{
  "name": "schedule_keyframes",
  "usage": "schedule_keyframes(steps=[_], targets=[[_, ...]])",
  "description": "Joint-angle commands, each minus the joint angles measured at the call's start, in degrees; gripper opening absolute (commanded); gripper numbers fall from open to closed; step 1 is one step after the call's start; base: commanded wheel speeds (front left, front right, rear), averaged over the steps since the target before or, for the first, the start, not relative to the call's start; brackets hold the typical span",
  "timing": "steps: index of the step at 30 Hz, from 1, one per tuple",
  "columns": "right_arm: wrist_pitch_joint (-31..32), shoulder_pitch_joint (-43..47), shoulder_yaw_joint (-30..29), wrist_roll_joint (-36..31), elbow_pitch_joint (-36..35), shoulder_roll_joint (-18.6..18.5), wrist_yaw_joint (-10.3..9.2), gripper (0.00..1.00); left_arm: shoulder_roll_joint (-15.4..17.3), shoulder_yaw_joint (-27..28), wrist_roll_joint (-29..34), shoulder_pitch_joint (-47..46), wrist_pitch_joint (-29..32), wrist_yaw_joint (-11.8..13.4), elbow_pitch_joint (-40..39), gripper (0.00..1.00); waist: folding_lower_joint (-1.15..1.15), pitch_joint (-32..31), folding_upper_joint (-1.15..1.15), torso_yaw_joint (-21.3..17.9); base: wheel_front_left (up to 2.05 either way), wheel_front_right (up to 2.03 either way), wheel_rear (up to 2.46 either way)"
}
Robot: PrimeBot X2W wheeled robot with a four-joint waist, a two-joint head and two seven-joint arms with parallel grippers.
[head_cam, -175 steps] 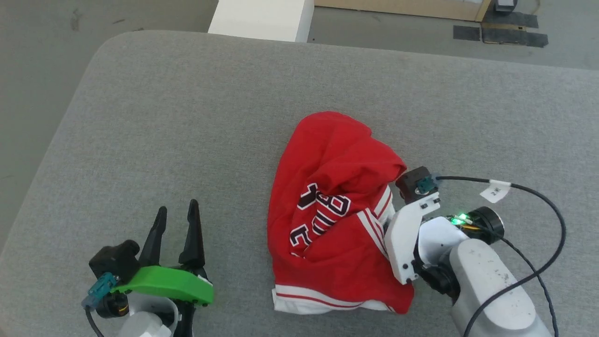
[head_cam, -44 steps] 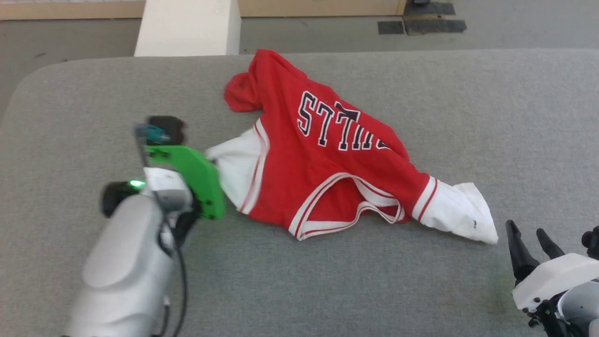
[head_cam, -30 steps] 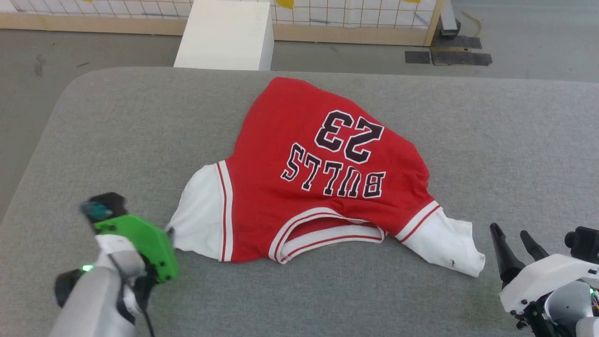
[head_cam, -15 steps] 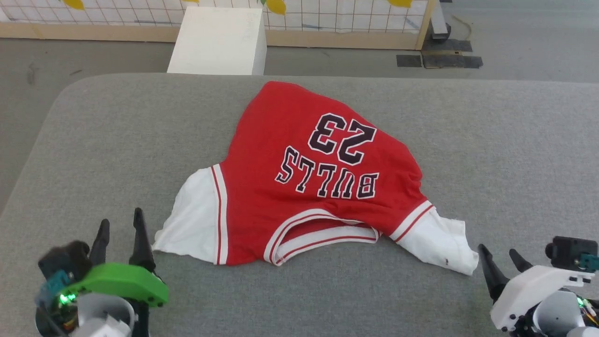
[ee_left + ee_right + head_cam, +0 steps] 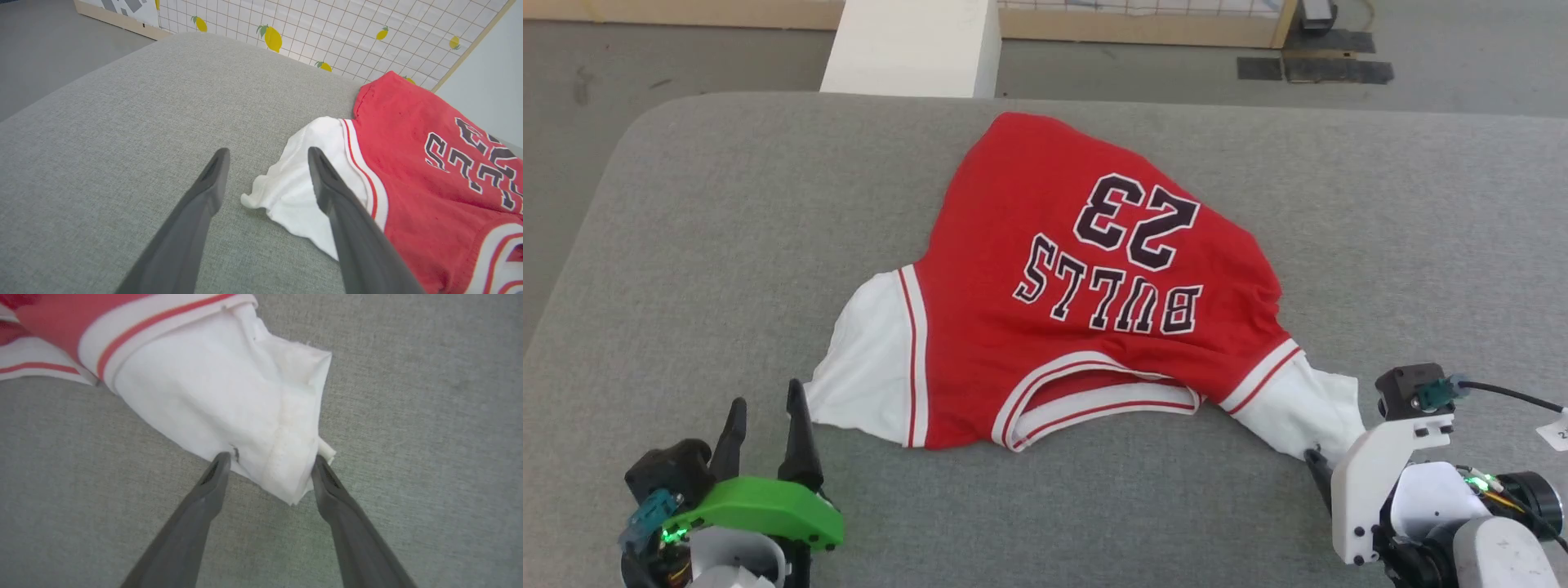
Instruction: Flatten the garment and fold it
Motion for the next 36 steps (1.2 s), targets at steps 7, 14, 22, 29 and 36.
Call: schedule_keyframes(steps=[7,14,22,29,36], targets=[[0.9,-1.0,-0.1,-0.2,1.7,0.0,-0.08,0.00,-0.3,-0.8,-0.4,-2.0,-0.2,-0.5,0.9,1.00,0.00,1.4,0.00,1.7,0.00,0.00,0.00],[-0.6,-3.8,-6.1,-0.2,1.0,0.0,-0.08,0.00,-0.2,-1.8,-0.6,-2.1,0.8,-0.9,1.6,1.00,0.00,1.1,0.00,2.1,0.00,0.00,0.00],[-0.1,-5.2,-9.8,0.1,-2.1,0.0,-0.08,0.00,-0.3,-5.8,-1.4,-3.6,10.0,-1.1,0.2,1.00,0.00,0.0,0.00,2.6,0.00,0.00,0.00],[1.0,-4.3,-8.0,1.1,-4.3,0.0,-0.08,0.00,2.6,-10.5,-0.4,-10.3,28.5,1.3,1.0,1.00,0.00,0.5,0.00,2.0,0.00,0.00,0.00],[1.2,-4.3,-4.7,2.0,-5.6,0.0,-0.08,0.00,4.8,-13.4,0.2,-15.9,43.3,3.4,9.1,1.00,0.00,2.2,0.00,0.1,0.00,0.00,0.00]])
